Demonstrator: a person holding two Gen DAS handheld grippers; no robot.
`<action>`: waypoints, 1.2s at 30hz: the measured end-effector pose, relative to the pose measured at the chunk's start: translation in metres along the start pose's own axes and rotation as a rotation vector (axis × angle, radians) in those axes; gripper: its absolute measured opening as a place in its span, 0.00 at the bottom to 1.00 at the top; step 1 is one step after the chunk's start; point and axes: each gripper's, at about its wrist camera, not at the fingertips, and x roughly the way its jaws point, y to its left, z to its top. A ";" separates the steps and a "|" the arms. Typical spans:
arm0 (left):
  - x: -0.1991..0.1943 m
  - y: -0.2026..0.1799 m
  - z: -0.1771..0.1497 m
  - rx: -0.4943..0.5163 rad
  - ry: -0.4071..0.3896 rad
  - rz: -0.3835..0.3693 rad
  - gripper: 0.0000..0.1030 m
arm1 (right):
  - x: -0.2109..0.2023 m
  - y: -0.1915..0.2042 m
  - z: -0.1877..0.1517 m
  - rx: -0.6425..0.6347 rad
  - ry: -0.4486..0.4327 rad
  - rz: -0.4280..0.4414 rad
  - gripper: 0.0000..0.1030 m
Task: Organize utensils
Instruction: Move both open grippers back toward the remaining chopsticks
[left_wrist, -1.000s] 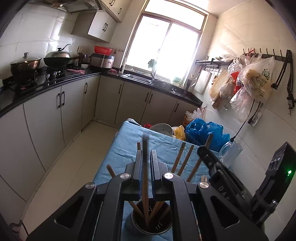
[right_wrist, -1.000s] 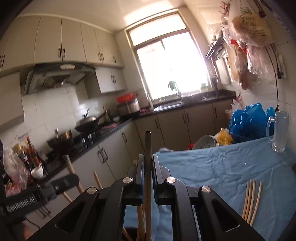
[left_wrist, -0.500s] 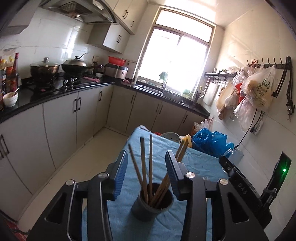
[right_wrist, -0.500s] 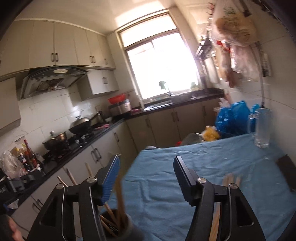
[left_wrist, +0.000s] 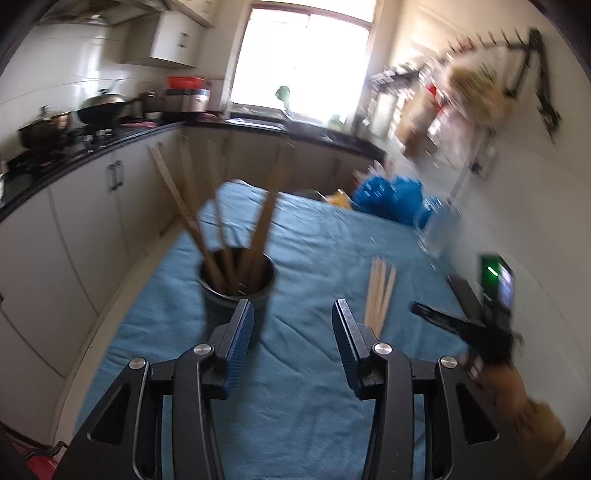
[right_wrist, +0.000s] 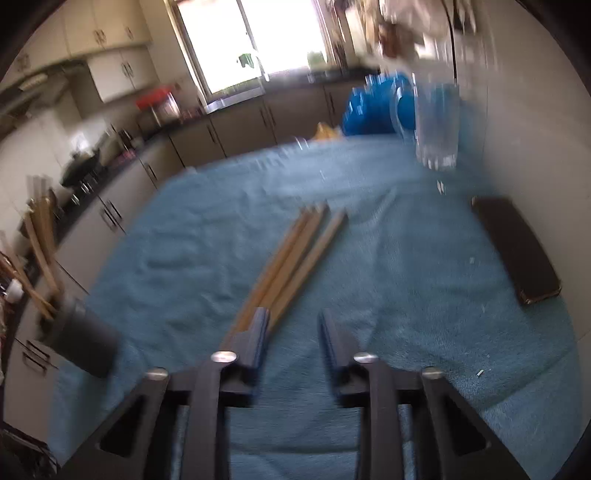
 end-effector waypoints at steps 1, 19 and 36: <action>0.003 -0.005 -0.003 0.019 0.009 -0.003 0.42 | 0.006 -0.004 0.000 0.003 0.015 0.006 0.26; 0.050 -0.019 -0.016 0.090 0.125 -0.013 0.42 | 0.090 -0.006 0.059 -0.005 0.108 -0.172 0.14; 0.057 -0.018 -0.021 0.083 0.153 -0.039 0.42 | 0.087 -0.013 0.065 0.021 0.171 -0.037 0.18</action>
